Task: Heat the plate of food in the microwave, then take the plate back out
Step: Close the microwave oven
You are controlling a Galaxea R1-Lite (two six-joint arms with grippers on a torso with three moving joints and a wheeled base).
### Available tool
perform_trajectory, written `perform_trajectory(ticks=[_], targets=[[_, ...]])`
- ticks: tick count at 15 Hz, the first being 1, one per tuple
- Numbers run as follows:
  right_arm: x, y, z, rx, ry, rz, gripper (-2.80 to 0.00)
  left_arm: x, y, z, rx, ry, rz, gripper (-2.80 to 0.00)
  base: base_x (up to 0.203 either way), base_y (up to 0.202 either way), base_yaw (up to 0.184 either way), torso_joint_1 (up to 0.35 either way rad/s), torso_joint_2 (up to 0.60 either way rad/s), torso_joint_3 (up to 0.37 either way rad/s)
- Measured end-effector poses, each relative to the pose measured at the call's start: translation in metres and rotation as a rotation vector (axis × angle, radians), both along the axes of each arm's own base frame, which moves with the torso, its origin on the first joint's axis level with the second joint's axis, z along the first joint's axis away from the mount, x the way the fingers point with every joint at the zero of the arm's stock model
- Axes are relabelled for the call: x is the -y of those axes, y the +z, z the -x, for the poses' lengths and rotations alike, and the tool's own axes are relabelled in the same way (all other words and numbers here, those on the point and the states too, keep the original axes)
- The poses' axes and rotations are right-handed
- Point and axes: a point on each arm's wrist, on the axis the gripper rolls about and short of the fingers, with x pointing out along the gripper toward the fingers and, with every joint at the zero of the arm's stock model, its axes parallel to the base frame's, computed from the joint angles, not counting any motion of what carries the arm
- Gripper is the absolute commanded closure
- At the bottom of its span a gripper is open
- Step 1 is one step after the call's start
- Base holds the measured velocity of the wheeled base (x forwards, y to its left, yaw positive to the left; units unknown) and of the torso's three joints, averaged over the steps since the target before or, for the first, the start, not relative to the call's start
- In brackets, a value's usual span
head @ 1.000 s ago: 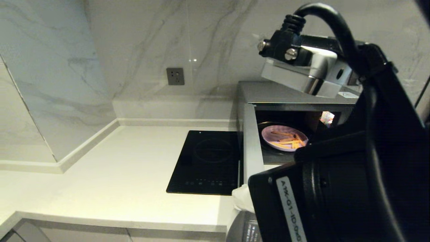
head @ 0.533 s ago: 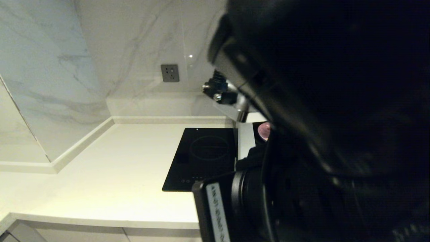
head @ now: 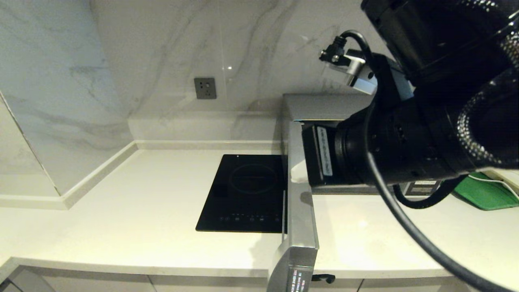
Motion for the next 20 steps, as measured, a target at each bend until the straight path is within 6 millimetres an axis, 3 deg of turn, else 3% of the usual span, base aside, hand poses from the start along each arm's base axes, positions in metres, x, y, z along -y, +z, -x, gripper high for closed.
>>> perform_trajectory(ticks=[3,9,15,18,20], targets=[[0.005,0.000,-0.012,-0.003,0.018,-0.016,0.00,0.000,0.000,0.000,0.000,0.001,0.000,0.00,0.000,0.000,0.000,0.000,0.00,0.000],[-0.015,-0.018,-0.024,-0.044,0.087,0.020,0.00,0.000,0.000,0.000,0.000,0.001,0.000,0.00,0.000,0.000,0.000,0.000,0.00,0.000],[-0.022,-0.041,-0.029,-0.095,0.087,0.084,0.00,0.000,0.000,0.000,0.000,0.000,0.000,0.00,0.000,0.000,0.000,0.000,0.00,0.000],[-0.016,-0.052,-0.028,-0.129,0.071,0.130,0.00,0.000,0.000,0.000,0.000,0.000,0.000,0.00,0.000,0.000,0.000,0.000,0.00,0.000],[0.000,-0.054,-0.034,-0.130,0.015,0.142,0.00,0.000,0.000,0.000,0.000,0.000,0.000,0.00,0.000,0.000,0.000,0.000,0.00,0.000]])
